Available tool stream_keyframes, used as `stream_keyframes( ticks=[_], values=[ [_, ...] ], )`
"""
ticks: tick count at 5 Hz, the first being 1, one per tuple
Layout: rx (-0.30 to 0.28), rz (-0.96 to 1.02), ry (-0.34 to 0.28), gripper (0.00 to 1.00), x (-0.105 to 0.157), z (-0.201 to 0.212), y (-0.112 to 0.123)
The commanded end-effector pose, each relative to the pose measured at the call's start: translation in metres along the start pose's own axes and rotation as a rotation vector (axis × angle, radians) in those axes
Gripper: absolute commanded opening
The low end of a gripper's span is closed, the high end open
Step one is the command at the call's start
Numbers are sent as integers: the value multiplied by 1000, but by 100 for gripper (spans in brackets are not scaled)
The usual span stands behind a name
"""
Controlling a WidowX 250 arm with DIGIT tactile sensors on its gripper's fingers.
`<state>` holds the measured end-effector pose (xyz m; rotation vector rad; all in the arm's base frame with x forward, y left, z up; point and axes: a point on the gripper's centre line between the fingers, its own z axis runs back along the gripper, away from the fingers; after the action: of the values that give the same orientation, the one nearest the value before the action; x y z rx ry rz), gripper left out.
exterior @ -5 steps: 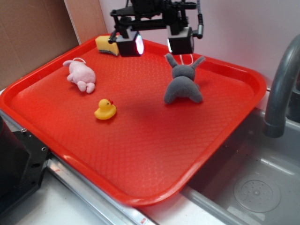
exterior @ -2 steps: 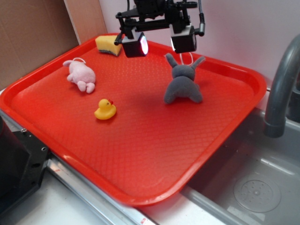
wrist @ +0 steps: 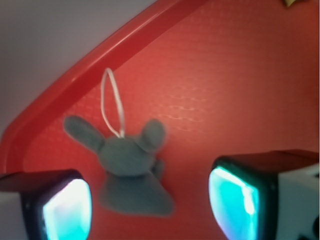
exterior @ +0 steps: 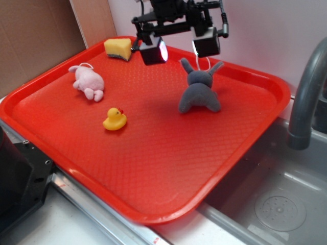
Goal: Grab the gray animal.
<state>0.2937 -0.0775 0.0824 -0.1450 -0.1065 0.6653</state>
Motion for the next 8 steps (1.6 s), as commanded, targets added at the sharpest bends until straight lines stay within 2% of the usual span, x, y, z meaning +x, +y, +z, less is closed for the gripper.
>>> stream_keyframes(
  ticks=[1,2,3,4,5,6,7,8],
  values=[
    [-16,5,9,100,9,-20,-16],
    [33,25,62,100,7,-39,-11],
    [66,80,101,18,2,-48,-5],
    [107,230,157,0,-2,-43,5],
    [122,185,128,0,3,-18,12],
    [124,-73,46,0,9,24,25],
    [176,-245,13,0,8,57,47],
    [129,-361,41,0,9,78,73]
  ],
)
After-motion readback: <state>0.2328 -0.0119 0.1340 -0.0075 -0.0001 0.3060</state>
